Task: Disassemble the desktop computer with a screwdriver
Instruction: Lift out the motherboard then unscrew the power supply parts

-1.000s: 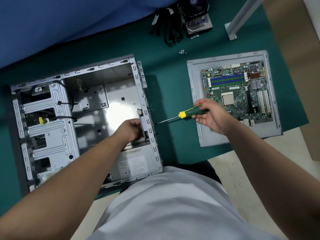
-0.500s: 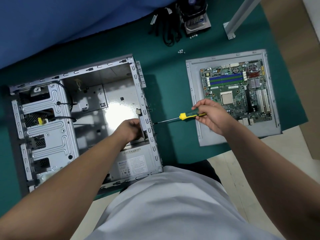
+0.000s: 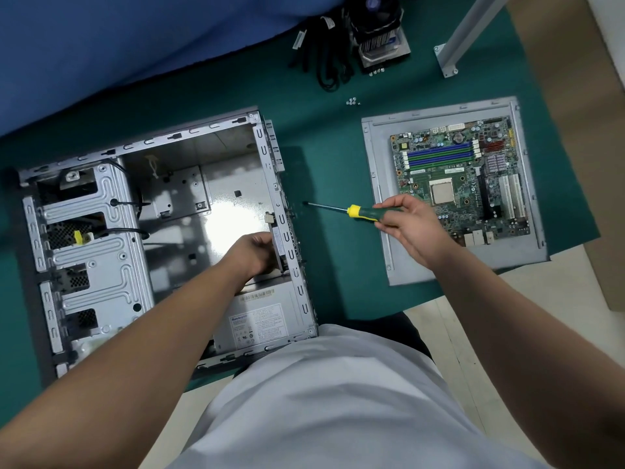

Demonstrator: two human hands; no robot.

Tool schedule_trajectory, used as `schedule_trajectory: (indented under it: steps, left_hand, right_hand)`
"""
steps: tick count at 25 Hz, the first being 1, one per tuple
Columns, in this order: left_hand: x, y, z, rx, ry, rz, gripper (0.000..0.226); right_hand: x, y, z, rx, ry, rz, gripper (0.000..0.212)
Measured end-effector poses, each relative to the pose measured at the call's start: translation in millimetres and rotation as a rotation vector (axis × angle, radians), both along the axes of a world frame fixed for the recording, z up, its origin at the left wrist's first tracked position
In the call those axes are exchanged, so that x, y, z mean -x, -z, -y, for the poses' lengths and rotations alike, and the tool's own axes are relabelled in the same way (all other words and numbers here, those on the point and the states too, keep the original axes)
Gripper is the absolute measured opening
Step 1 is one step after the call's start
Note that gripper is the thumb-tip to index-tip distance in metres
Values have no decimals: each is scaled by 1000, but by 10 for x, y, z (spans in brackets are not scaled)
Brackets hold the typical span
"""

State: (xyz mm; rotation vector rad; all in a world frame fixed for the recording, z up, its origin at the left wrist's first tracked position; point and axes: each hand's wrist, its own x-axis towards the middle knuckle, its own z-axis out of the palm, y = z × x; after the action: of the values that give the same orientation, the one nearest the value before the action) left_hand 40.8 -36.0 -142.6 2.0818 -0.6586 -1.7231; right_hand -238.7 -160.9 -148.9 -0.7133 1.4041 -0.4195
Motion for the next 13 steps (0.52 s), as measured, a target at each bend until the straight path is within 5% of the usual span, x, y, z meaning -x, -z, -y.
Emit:
schedule_trajectory:
  steps: [9, 13]
  left_hand:
    - [7, -11, -4, 7, -31, -34, 34]
    - [17, -1, 15, 0, -15, -15, 33]
  right_hand:
    - [-366, 139, -346, 589, -841, -777, 17]
    - [-456, 75, -426, 665, -933, -915, 17]
